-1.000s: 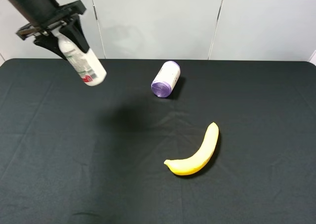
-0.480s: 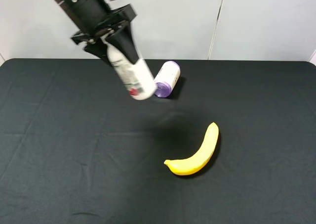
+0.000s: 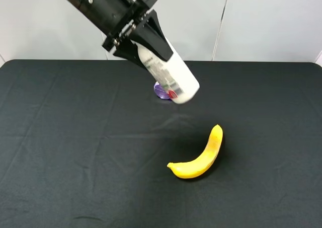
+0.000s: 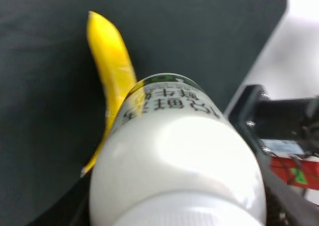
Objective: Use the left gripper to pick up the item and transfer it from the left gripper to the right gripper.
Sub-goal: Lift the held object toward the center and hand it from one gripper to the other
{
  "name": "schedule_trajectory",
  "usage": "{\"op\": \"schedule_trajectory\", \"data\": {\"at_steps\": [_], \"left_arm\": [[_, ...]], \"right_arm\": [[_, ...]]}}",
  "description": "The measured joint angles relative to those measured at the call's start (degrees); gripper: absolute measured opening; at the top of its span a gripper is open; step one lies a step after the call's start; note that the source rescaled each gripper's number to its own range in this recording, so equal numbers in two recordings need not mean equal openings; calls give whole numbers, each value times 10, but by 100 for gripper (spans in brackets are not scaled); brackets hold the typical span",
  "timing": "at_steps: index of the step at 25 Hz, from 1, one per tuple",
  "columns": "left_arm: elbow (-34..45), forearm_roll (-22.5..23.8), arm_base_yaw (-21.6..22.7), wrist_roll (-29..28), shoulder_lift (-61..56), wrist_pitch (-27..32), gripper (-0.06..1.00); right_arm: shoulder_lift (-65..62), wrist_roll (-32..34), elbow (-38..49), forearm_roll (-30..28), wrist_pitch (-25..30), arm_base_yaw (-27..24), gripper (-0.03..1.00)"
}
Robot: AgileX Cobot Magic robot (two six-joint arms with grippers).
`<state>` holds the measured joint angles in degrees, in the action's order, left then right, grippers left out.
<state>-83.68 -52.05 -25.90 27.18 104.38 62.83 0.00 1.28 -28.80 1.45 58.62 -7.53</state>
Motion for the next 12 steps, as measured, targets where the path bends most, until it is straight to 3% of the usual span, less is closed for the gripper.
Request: {"op": "schedule_trajectory", "data": {"at_steps": [5, 7, 10, 12], "left_arm": [[43, -68, 0, 60, 0, 0, 1], [49, -88, 0, 72, 0, 0, 1], [64, -148, 0, 107, 0, 1, 1], [69, -160, 0, 112, 0, 2, 1]], "right_arm": [[65, -49, -24, 58, 10, 0, 100], [124, -100, -37, 139, -11, 21, 100], [179, -157, -38, 188, -41, 60, 100], [212, -192, -38, 205, -60, 101, 100]]}}
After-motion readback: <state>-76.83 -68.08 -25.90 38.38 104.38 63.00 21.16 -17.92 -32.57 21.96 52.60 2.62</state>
